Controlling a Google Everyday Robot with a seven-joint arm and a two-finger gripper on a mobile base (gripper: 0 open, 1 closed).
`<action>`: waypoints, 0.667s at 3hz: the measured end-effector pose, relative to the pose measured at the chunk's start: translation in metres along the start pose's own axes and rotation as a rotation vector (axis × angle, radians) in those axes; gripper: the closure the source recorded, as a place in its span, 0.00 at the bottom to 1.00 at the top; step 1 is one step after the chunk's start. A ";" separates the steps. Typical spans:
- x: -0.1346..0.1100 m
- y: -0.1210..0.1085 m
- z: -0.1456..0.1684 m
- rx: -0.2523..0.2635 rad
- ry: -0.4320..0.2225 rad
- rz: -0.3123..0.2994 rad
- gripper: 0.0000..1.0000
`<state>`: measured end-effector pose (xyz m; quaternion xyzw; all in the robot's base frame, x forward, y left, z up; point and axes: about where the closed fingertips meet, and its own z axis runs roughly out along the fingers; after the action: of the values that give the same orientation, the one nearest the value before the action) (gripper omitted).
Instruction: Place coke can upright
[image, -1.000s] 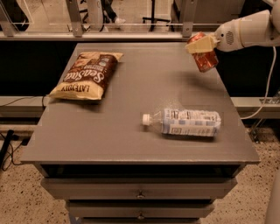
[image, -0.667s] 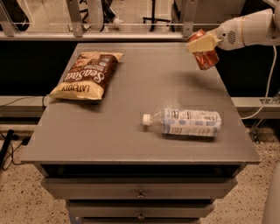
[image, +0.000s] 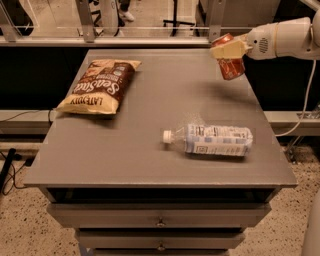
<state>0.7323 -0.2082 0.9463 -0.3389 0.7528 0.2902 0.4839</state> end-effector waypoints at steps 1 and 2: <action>0.000 0.002 -0.003 -0.079 -0.162 0.003 1.00; 0.005 0.002 -0.014 -0.117 -0.266 -0.062 1.00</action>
Offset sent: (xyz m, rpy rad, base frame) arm -0.0271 -0.0305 -0.0018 0.2730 -0.3178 0.1482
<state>0.7218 -0.2186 0.9466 -0.3482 0.6531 0.3608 0.5675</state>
